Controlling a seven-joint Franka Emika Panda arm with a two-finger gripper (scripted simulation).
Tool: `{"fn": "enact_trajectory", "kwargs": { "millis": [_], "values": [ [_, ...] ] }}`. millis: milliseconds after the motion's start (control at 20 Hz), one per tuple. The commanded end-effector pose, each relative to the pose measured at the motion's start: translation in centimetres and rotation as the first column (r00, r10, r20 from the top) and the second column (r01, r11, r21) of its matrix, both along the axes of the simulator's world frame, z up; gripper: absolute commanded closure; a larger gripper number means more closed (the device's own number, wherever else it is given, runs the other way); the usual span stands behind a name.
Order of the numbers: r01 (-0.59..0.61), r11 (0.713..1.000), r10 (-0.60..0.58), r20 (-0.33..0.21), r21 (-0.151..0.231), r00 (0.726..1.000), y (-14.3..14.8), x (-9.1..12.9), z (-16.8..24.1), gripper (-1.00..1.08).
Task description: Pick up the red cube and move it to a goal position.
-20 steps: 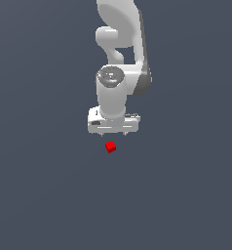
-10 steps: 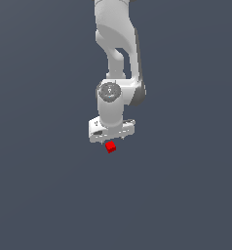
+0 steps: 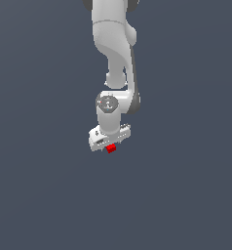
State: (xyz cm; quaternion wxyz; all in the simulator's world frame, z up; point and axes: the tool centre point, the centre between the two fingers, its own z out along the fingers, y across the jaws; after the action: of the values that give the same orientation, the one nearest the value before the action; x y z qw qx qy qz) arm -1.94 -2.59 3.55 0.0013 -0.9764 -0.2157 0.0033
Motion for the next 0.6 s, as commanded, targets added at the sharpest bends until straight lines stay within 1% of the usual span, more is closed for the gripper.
{"fn": "enact_trajectory", "kwargs": {
  "millis": [0, 300, 350, 550],
  "values": [
    [-0.031, 1.0, 0.031, 0.004, 0.0, 1.0, -0.12, 0.06, -0.8, -0.92],
    [-0.058, 0.998, 0.058, 0.007, -0.001, 0.998, -0.26, 0.14, -1.55, -0.92],
    [-0.058, 0.998, 0.058, 0.007, -0.001, 0.998, -0.26, 0.14, -1.55, 1.08],
    [-0.058, 0.998, 0.058, 0.007, -0.001, 0.998, -0.26, 0.14, -1.55, 1.08]
  ]
}}
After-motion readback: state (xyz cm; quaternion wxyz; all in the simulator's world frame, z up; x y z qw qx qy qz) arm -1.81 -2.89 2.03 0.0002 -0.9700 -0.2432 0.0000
